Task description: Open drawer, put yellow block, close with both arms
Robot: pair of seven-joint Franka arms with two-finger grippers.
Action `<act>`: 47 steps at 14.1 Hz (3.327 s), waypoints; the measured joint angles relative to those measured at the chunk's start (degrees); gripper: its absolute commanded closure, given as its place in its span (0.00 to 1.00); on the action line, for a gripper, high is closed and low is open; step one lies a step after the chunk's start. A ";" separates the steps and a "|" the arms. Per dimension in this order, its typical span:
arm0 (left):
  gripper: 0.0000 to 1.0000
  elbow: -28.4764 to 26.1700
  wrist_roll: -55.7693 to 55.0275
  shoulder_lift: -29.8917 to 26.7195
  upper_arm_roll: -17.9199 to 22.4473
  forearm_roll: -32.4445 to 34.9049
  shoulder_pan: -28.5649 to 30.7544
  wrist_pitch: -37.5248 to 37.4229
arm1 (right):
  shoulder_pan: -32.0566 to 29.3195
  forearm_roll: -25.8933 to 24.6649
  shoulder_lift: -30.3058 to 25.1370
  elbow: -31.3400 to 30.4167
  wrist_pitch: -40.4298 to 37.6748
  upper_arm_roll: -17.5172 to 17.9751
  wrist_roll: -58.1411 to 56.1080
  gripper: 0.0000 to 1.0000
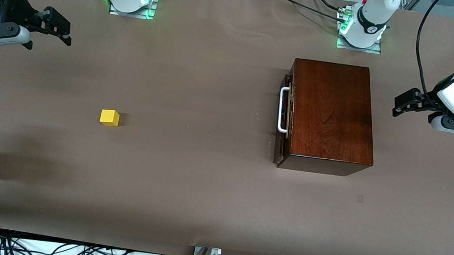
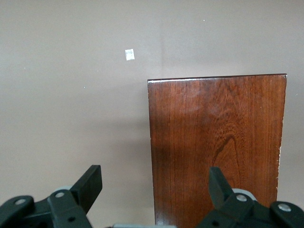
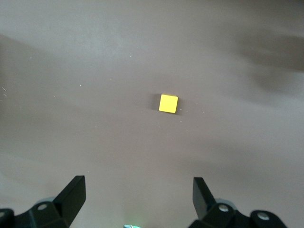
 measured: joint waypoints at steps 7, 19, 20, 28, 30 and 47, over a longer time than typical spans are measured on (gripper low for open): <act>0.00 0.00 0.00 0.03 0.00 0.00 0.01 0.00 | 0.00 0.00 0.00 0.01 -0.60 0.00 -1.04 0.00; 0.00 0.00 -0.03 0.07 0.03 0.00 0.01 -2.17 | -0.01 0.02 0.00 0.04 -0.64 -0.06 -1.78 0.00; 0.00 0.00 -0.03 0.07 -0.02 -0.02 0.00 -2.70 | -0.01 0.02 0.00 0.04 -0.64 -0.06 -1.78 0.00; 0.00 -0.15 -0.01 1.84 -7.55 -0.16 -1.99 -5.50 | -0.01 0.02 0.00 0.06 -0.66 -0.07 -1.78 0.00; 0.00 -0.15 -4.45 4.29 -10.96 -0.16 -2.80 -2.85 | -0.01 0.02 0.00 0.07 -0.66 -0.09 -1.79 0.00; 0.00 -8.16 -37.82 20.42 -15.18 16.70 -23.60 16.87 | -0.02 0.02 -0.02 0.39 -1.61 -0.26 -1.81 0.00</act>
